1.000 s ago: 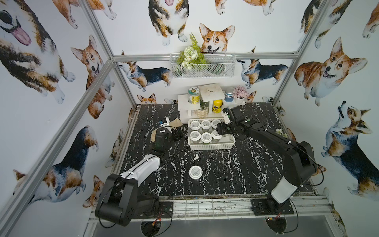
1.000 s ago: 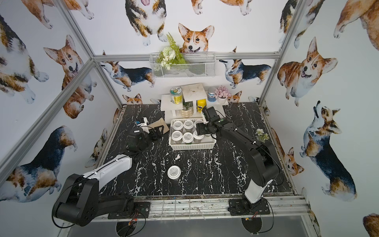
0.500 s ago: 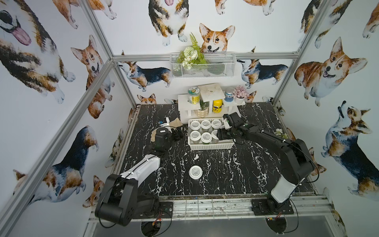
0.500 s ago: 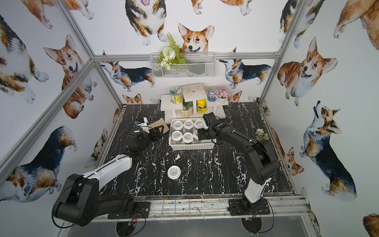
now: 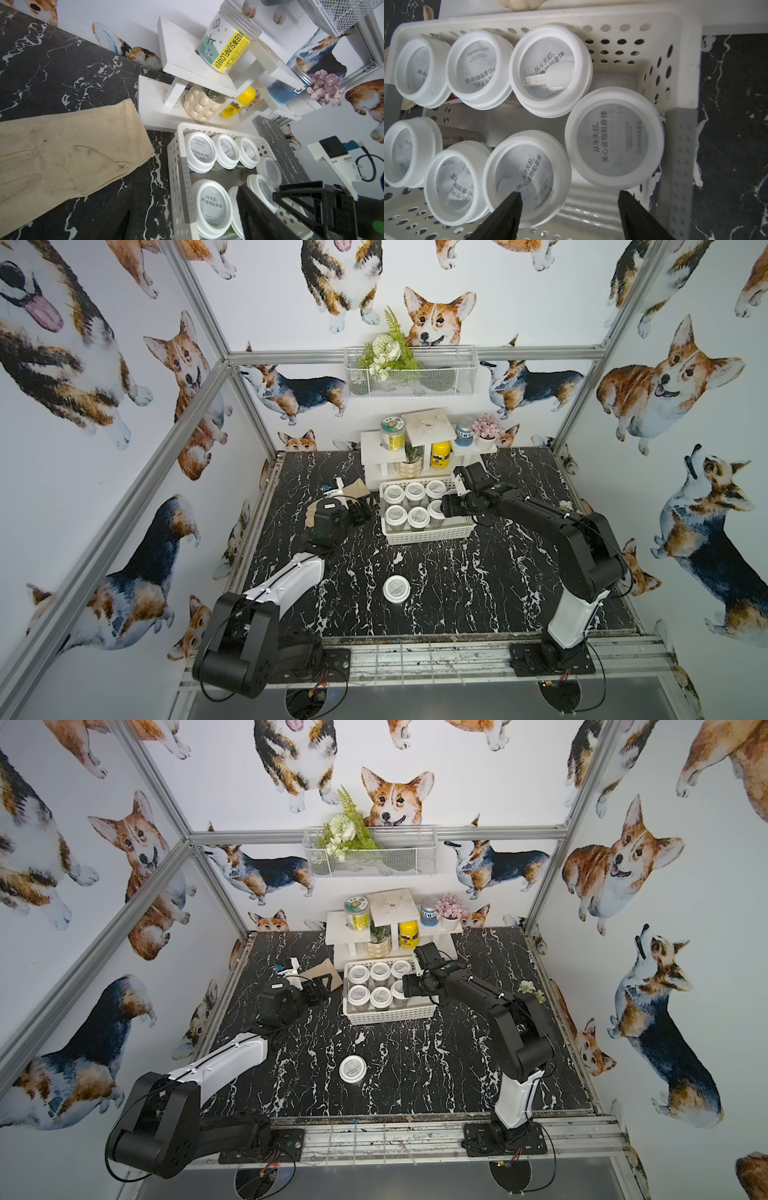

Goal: Put the yogurt in the basket
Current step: Place the yogurt in the basket.

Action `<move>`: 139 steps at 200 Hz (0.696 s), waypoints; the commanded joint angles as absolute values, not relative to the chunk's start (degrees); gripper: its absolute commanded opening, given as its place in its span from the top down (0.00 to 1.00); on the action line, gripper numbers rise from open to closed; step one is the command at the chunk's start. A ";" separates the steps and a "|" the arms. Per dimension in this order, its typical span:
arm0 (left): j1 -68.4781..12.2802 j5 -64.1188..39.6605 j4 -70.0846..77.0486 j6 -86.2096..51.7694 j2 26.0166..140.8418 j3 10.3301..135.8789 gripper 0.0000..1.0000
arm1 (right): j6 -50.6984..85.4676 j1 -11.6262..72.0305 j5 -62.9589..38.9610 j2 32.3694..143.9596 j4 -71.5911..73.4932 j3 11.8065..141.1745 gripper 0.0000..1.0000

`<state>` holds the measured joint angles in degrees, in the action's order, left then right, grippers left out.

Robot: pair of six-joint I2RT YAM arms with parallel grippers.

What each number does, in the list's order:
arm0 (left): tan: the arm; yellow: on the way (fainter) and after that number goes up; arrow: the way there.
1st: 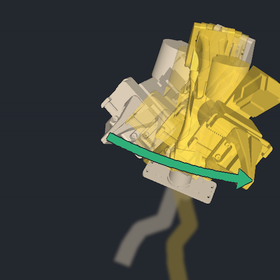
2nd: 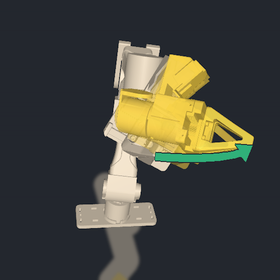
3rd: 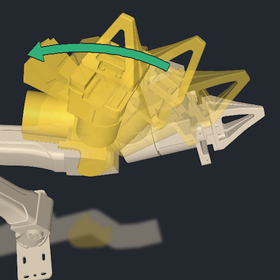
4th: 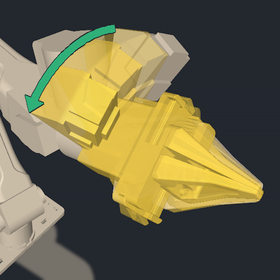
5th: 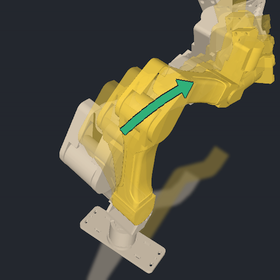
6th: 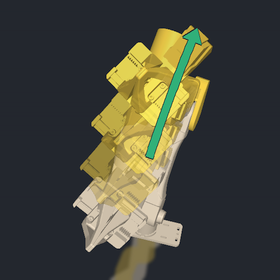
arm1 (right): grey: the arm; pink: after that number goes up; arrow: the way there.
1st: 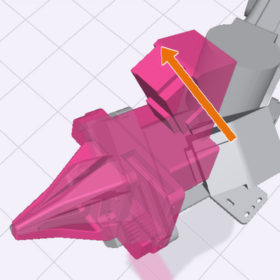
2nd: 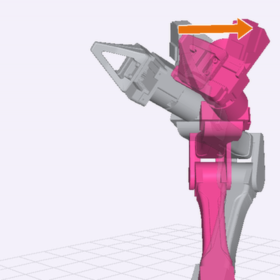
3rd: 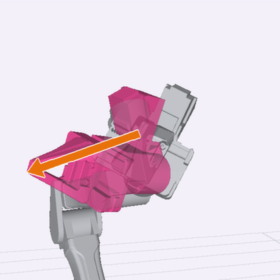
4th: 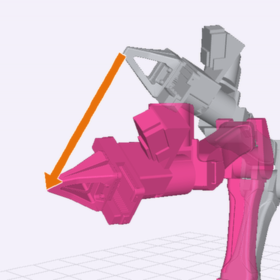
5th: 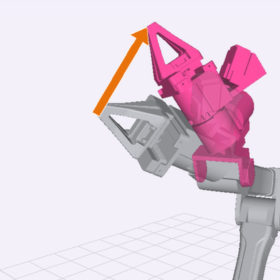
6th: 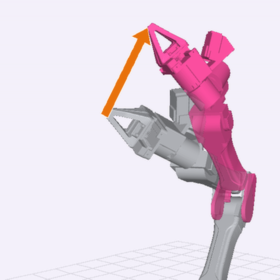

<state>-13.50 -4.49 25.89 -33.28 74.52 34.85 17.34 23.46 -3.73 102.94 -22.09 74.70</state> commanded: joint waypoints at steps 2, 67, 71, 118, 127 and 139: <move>-13.44 -4.53 27.06 -32.79 74.62 35.37 0.19 | 16.45 23.38 -4.50 102.94 -20.92 75.41 0.21; -13.44 -4.50 26.90 -32.83 74.71 35.44 0.19 | 16.75 23.42 -5.36 103.01 -20.89 76.29 0.22; -13.39 -4.56 26.97 -32.84 74.71 35.50 0.19 | 16.74 23.38 -5.36 102.93 -21.04 76.29 0.22; -13.44 -4.51 26.94 -32.83 74.79 35.53 0.19 | 18.23 24.15 -6.06 98.38 -21.71 74.58 0.22; -13.44 -4.57 26.92 -32.82 74.79 35.58 0.19 | 18.45 24.64 -6.30 97.59 -21.84 74.53 0.22; -13.45 -4.54 26.82 -32.83 74.79 35.58 0.19 | 18.87 25.71 -6.67 97.00 -22.38 74.98 0.22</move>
